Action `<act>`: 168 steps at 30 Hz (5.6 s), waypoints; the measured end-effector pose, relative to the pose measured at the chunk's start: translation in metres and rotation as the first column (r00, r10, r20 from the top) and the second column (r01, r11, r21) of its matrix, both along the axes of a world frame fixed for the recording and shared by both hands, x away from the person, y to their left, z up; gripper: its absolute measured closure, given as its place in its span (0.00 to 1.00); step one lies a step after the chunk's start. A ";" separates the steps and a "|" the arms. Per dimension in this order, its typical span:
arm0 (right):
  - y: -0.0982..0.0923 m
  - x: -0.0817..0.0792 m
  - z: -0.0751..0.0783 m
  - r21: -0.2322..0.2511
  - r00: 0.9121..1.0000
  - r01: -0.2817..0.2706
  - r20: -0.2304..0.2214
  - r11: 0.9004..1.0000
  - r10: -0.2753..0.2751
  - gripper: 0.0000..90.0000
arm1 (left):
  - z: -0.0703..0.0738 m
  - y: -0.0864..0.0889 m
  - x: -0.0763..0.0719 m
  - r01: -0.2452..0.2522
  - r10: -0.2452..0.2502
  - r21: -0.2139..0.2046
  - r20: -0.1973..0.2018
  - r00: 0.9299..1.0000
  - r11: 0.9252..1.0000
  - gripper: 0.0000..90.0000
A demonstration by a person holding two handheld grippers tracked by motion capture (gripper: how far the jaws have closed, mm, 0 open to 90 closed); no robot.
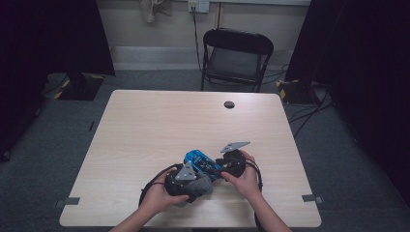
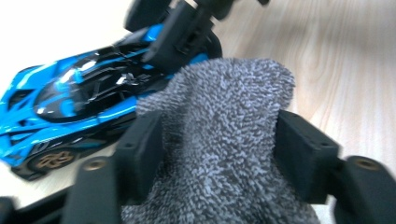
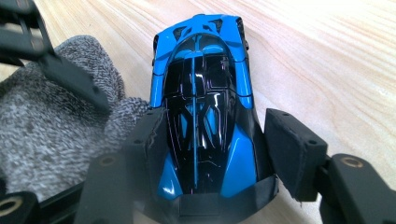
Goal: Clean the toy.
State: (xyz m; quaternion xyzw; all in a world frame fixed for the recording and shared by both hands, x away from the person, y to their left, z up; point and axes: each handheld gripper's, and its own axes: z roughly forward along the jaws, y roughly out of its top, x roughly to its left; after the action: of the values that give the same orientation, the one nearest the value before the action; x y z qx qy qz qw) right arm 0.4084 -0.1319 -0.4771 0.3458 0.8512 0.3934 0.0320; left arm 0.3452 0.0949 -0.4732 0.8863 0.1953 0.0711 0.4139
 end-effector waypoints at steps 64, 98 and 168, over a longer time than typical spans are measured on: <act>-0.019 -0.002 0.001 0.028 1.000 0.002 -0.018 1.000 -0.001 0.62 | -0.008 0.059 0.048 -0.264 0.265 0.045 -0.022 0.964 0.963 0.76; 0.027 0.011 0.003 -0.008 0.996 0.071 0.053 0.997 -0.070 0.41 | 0.012 0.061 0.032 -0.198 0.198 -0.015 -0.034 0.980 0.980 0.75; 0.028 0.009 -0.008 0.006 0.996 0.054 0.064 0.999 -0.054 0.37 | -0.003 0.066 0.066 -0.306 0.310 0.058 -0.063 0.949 0.950 0.75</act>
State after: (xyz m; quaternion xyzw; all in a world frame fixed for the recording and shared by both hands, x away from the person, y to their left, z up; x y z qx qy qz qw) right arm 0.4179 -0.1043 -0.4846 0.3559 0.8392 0.4053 0.0693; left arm 0.4115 0.1612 -0.4764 0.8565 0.3441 0.1078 0.3694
